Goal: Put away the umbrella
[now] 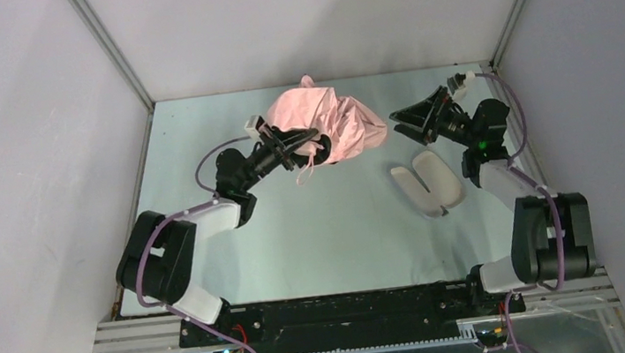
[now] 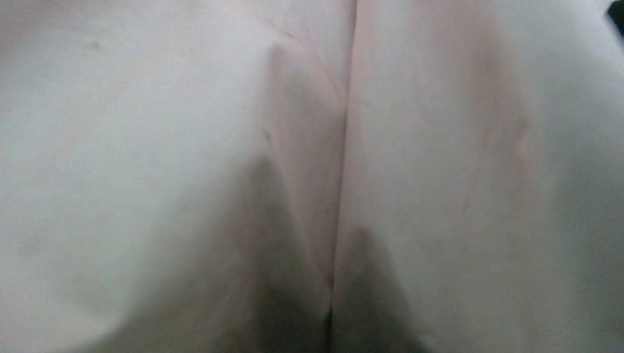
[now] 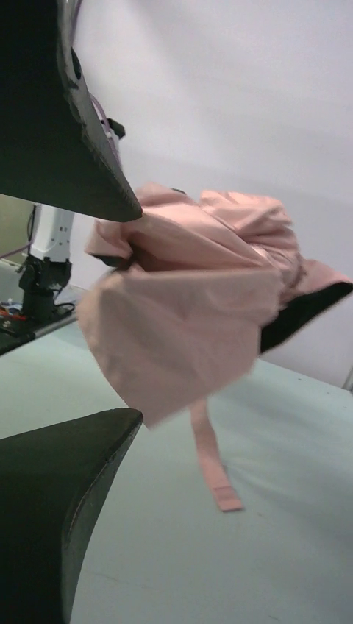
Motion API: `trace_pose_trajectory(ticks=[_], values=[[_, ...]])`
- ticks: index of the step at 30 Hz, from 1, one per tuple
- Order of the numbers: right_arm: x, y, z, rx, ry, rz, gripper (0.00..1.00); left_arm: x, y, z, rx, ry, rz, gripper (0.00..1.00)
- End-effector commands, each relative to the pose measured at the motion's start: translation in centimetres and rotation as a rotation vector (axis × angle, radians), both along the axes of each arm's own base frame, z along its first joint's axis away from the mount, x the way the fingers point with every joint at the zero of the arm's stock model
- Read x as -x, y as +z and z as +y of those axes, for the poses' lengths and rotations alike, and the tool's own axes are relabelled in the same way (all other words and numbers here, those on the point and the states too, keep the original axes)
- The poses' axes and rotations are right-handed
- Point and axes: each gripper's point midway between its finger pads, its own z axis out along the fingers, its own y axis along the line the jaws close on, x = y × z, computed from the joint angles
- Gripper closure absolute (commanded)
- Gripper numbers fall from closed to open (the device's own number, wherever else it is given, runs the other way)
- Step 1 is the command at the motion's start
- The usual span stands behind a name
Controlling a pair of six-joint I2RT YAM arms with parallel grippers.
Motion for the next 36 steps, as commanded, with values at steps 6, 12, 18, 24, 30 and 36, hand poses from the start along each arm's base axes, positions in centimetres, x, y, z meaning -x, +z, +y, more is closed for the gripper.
trace_pose_trajectory(ticks=[6,12,18,24,30,36], values=[[-3.0,3.5,2.5,-0.014,0.168,-0.294,0.0,4.7,7.6,-0.5,0.041,-0.101,-0.142,1.0],[-0.3,6.8,7.4,-0.143,0.433,-0.354,0.01,5.3,8.0,-1.0,-0.011,-0.14,-0.138,1.0],[3.9,8.4,10.1,-0.161,0.574,-0.326,0.01,4.5,9.0,-1.5,-0.005,-0.147,-0.155,1.0],[6.1,9.4,10.1,-0.168,0.624,-0.283,0.01,3.6,9.6,-1.9,0.011,-0.15,-0.171,1.0],[6.7,10.2,9.3,-0.196,0.625,-0.2,0.01,3.1,9.2,-1.8,0.007,-0.147,-0.18,1.0],[6.3,11.0,10.0,-0.279,0.598,-0.111,0.01,2.9,8.0,-2.2,-0.032,-0.149,-0.179,1.0]])
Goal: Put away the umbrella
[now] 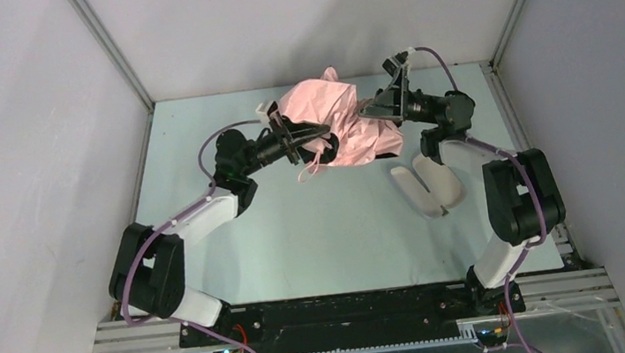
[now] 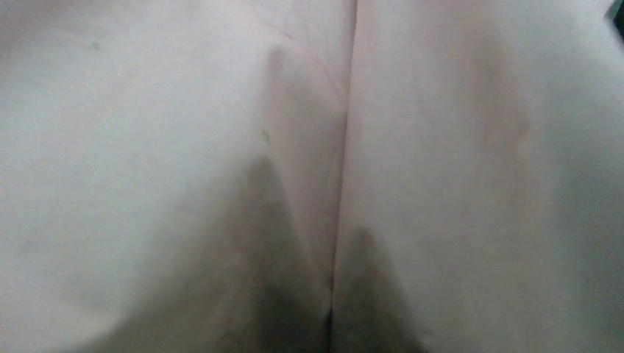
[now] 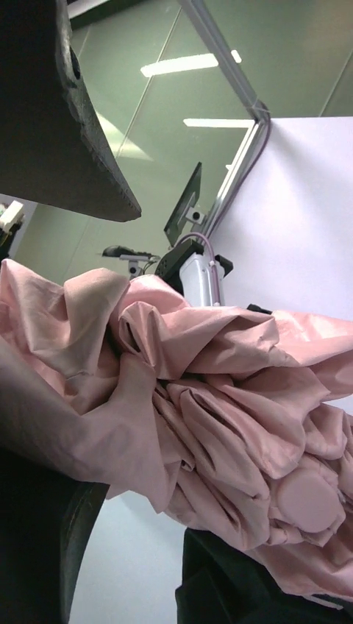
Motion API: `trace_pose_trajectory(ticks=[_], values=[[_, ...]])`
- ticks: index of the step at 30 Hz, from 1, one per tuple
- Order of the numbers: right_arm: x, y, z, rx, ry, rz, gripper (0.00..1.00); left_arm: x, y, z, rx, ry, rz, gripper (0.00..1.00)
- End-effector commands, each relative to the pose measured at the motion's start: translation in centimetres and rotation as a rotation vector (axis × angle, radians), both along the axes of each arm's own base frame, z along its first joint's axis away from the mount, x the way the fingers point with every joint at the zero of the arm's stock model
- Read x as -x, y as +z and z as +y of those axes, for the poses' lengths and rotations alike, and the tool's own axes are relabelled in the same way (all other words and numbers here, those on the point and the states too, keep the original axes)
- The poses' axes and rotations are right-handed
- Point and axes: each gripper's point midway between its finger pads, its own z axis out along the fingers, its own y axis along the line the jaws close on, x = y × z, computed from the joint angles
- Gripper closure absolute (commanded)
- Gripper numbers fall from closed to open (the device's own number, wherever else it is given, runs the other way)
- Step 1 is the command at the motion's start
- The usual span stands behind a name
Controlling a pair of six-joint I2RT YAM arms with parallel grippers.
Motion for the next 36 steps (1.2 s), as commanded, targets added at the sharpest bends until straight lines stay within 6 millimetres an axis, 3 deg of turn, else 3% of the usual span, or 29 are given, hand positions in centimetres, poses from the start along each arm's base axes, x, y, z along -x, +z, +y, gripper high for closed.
trace_pose_trajectory(ticks=[1,3,4,5,6,7,8,9,15,19,22,26,32,35,36], values=[[1.5,2.1,0.9,-0.052,0.027,0.038,0.01,-0.3,2.8,0.0,0.008,0.035,-0.162,1.0],[1.3,2.3,1.6,-0.066,0.02,0.092,0.01,-0.4,1.7,-0.4,-0.061,0.033,-0.185,1.0],[1.4,2.5,2.2,-0.061,0.002,0.107,0.0,-0.6,0.3,-0.6,-0.117,0.03,-0.139,1.0],[0.6,1.5,2.7,-0.023,-0.015,0.206,0.0,-0.6,0.2,-0.6,-0.163,0.041,-0.199,1.0],[1.0,2.0,3.1,-0.014,-0.055,0.155,0.0,-0.7,-1.5,-0.6,-0.231,0.034,-0.15,1.0],[0.0,-0.3,3.6,0.065,-0.088,0.309,0.01,-0.9,-1.4,-0.6,-0.286,0.048,-0.228,1.0],[-0.1,0.0,3.7,0.081,-0.158,0.281,0.01,-0.9,-2.4,-0.5,-0.363,0.041,-0.247,1.0],[-0.6,-1.8,3.7,0.14,-0.196,0.387,0.01,-1.0,-2.6,-0.4,-0.4,0.055,-0.257,1.0],[-2.0,-5.4,3.2,0.247,-0.369,0.608,0.0,0.2,-6.0,-1.0,-0.694,0.017,-0.379,1.0],[-2.2,-7.1,3.6,0.273,-0.377,0.733,0.01,1.3,-8.9,-1.8,-0.837,-0.034,-0.429,1.0],[-2.5,-7.1,3.8,0.256,-0.391,0.771,0.01,1.5,-10.5,-2.4,-0.91,-0.045,-0.458,1.0],[-3.1,-6.1,4.0,0.203,-0.421,0.797,0.0,2.1,-10.8,-3.8,-0.945,-0.061,-0.541,1.0],[-3.1,-7.3,4.8,0.213,-0.419,0.883,0.01,3.1,-9.8,-5.6,-1.05,-0.064,-0.772,1.0],[-3.0,-7.4,5.0,0.212,-0.417,0.892,0.12,4.0,-8.9,-6.2,-1.077,-0.058,-0.913,1.0],[-2.9,-7.4,5.1,0.211,-0.409,0.895,0.19,4.4,-8.7,-6.6,-1.072,-0.055,-0.946,1.0]])
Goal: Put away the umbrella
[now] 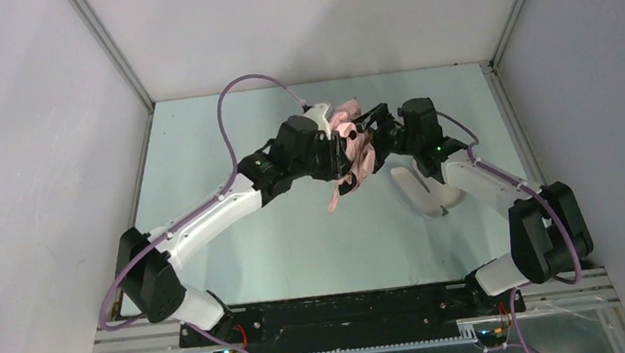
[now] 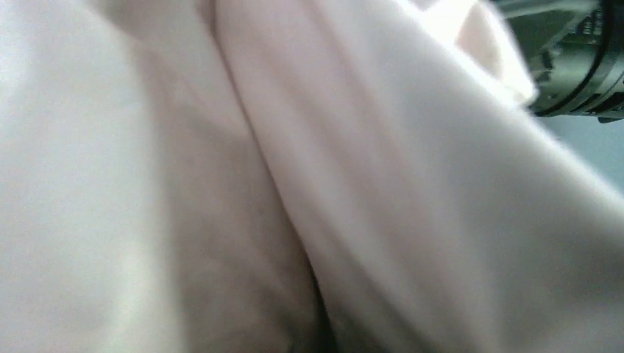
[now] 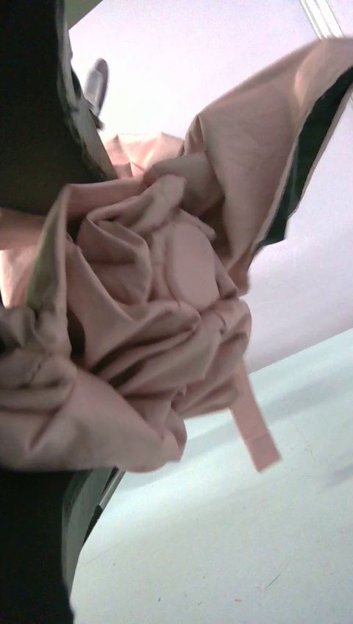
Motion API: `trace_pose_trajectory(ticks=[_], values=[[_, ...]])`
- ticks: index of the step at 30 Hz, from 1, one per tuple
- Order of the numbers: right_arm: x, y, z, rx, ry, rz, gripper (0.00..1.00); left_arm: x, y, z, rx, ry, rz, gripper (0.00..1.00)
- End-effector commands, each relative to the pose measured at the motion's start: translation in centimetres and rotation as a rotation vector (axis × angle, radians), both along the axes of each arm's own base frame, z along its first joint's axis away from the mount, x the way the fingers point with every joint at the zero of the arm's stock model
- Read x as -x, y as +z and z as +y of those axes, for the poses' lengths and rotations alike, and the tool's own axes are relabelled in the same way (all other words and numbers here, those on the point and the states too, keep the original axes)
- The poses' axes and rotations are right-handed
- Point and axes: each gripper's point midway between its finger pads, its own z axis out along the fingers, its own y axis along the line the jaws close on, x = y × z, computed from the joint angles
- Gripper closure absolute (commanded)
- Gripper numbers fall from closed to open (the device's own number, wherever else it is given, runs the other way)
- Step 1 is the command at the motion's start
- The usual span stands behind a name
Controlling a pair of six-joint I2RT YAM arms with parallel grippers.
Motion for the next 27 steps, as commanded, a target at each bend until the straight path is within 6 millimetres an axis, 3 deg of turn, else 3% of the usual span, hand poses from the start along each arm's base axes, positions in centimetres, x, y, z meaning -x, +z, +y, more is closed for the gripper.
trace_pose_trajectory(ticks=[1,3,4,5,6,7,8,9,12,14,19,20,21,22,23,24,27], values=[[0.7,4.2,2.1,-0.128,0.041,-0.03,0.25,2.7,2.2,-2.7,-0.066,-0.203,-0.254,1.0],[0.9,4.0,2.4,-0.137,0.058,-0.015,0.43,3.2,2.1,-2.8,-0.079,-0.227,-0.297,1.0],[1.0,4.1,2.6,-0.147,0.071,-0.019,0.59,3.3,2.2,-2.8,-0.08,-0.233,-0.307,1.0],[1.0,4.2,2.7,-0.153,0.078,-0.025,0.67,3.3,2.3,-2.7,-0.085,-0.234,-0.319,1.0],[1.0,4.3,2.8,-0.162,0.091,-0.028,0.85,3.4,2.4,-2.6,-0.085,-0.235,-0.324,0.94],[1.0,4.7,2.9,-0.174,0.099,-0.046,0.94,3.4,2.6,-2.4,-0.086,-0.234,-0.336,0.9],[1.0,4.6,2.9,-0.18,0.109,-0.048,1.0,3.4,2.7,-2.3,-0.089,-0.233,-0.344,0.78],[0.9,5.0,2.8,-0.189,0.112,-0.07,1.0,3.3,3.2,-1.9,-0.09,-0.22,-0.355,0.73],[0.4,5.4,2.0,-0.178,0.098,-0.125,1.0,3.3,3.7,-0.6,-0.114,-0.174,-0.348,0.42],[-0.2,5.9,1.2,-0.164,0.08,-0.186,1.0,3.4,4.5,0.7,-0.117,-0.126,-0.329,0.29],[-1.7,8.6,-0.9,-0.163,0.054,-0.416,1.0,3.9,5.0,3.3,-0.002,-0.023,-0.189,0.1],[-1.8,9.0,-1.0,-0.166,0.055,-0.448,1.0,4.8,4.9,3.7,0.063,-0.016,-0.131,0.07],[-1.9,9.7,-1.3,-0.17,0.059,-0.503,1.0,4.0,5.7,4.4,0.119,0.025,-0.13,0.02],[-1.9,9.9,-1.5,-0.171,0.062,-0.525,1.0,4.9,5.7,4.8,0.191,0.037,-0.067,0.01],[-1.8,10.4,-1.6,-0.172,0.067,-0.568,1.0,4.0,6.7,5.3,0.28,0.089,-0.044,0.01],[-1.9,10.8,-1.8,-0.169,0.068,-0.606,1.0,4.7,6.7,5.7,0.326,0.08,-0.021,0.01],[-1.7,11.2,-1.8,-0.166,0.079,-0.662,1.0,4.3,8.6,6.4,0.51,0.118,0.025,0.0]])
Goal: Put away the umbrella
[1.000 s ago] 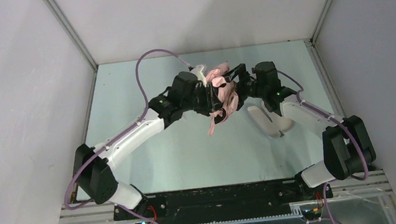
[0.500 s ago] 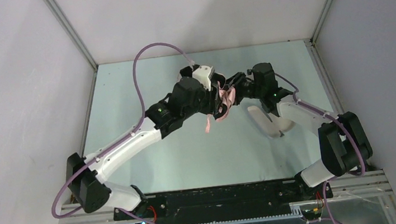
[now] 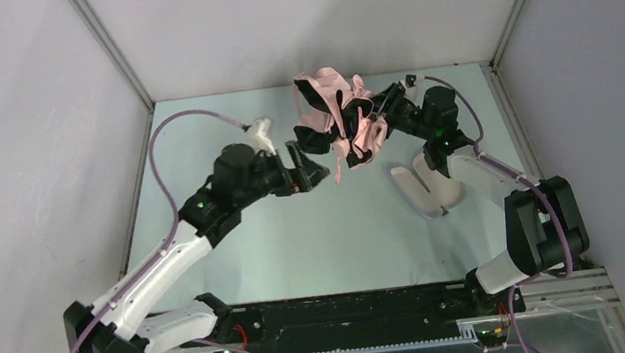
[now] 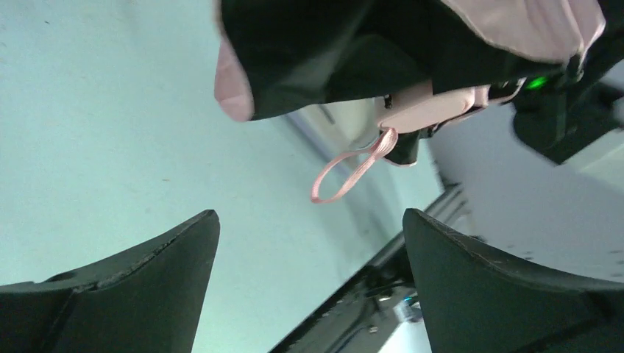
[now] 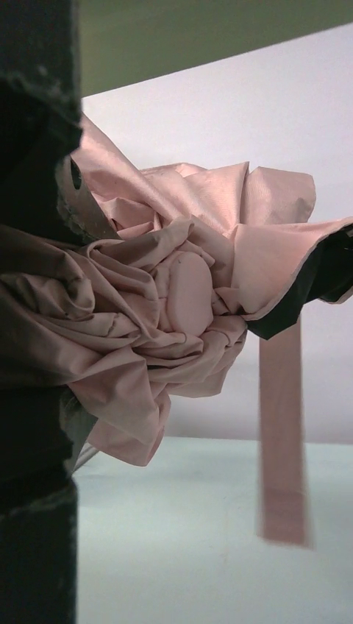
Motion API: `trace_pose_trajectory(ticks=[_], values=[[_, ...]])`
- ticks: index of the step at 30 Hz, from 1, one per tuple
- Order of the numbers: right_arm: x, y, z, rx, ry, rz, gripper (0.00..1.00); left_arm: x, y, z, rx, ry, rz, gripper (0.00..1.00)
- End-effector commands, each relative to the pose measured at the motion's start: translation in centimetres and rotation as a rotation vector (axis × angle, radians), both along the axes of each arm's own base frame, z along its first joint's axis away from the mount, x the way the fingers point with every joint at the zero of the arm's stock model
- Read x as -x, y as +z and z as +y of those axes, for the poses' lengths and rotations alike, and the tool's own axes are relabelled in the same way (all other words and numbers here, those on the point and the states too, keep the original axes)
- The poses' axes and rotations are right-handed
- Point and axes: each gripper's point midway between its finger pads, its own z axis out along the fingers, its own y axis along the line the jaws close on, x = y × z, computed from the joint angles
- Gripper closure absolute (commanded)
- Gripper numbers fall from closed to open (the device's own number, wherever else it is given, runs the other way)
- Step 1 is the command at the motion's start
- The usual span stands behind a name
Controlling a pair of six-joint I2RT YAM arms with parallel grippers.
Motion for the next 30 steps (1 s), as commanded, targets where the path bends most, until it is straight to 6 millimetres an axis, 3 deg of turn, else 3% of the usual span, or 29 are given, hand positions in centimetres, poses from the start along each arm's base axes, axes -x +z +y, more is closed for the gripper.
trace_pose_trajectory(ticks=[1,4,5,6,7,8,9,10,11,20,30], values=[[1.0,5.5,0.2,-0.038,0.043,-0.311,1.0,0.9,4.5,-0.7,0.358,-0.015,0.078,0.0],[1.1,6.2,0.4,-0.052,0.039,-0.365,1.0,0.4,6.2,-0.9,0.501,-0.018,0.115,0.0],[1.2,6.8,0.5,-0.071,0.039,-0.407,1.0,-0.1,7.8,-0.9,0.571,-0.026,0.078,0.0],[1.3,7.2,0.5,-0.086,0.04,-0.427,1.0,-0.2,7.4,-1.2,0.641,-0.021,0.152,0.0],[1.3,7.8,0.5,-0.12,0.039,-0.456,1.0,-0.5,9.8,-0.9,0.742,-0.045,0.087,0.0],[1.3,8.2,0.5,-0.143,0.041,-0.474,1.0,-0.9,9.2,-0.8,0.825,-0.013,0.165,0.01],[1.5,9.0,0.3,-0.194,0.044,-0.506,1.0,-0.7,11.6,-0.3,0.932,-0.045,0.092,0.0],[1.9,9.9,0.0,-0.228,0.045,-0.555,1.0,-1.2,11.2,0.0,1.006,-0.012,0.143,0.0],[1.5,9.7,0.0,-0.258,0.047,-0.528,1.0,-1.2,13.1,0.8,1.102,-0.02,0.106,0.0],[2.3,10.3,0.4,-0.282,0.058,-0.562,1.0,-2.9,12.7,3.0,1.299,0.11,0.124,0.0],[3.1,10.4,1.2,-0.249,0.068,-0.626,1.0,-4.5,10.2,-2.0,1.313,0.099,0.452,0.0]])
